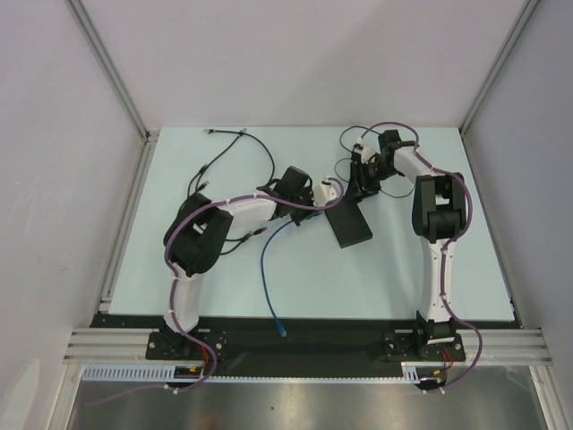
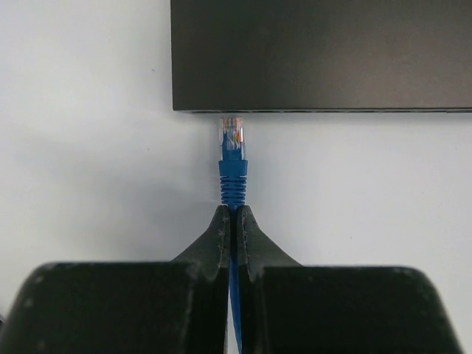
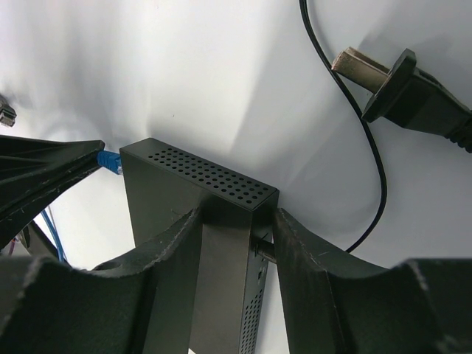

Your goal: Insert the plug into the switch port

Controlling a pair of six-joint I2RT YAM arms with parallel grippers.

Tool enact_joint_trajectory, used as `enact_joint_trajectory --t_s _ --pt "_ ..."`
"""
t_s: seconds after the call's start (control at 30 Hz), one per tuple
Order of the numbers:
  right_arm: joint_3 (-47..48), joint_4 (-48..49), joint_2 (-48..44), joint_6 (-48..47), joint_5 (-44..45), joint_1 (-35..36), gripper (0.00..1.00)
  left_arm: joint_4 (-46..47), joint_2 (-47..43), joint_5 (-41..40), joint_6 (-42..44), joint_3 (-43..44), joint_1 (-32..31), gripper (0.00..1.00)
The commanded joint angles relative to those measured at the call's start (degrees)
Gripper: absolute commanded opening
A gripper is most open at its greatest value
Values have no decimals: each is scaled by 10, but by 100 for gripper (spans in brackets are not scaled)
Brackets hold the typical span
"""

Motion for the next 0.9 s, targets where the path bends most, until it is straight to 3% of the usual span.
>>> enact_joint_trajectory --t_s 0.0,0.87 --pt "9 -21 18 1 -2 4 47 32 -3 8 -7 20 -3 0" --pt "-16 -17 30 30 -29 -2 47 94 -38 49 -32 -17 -4 0"
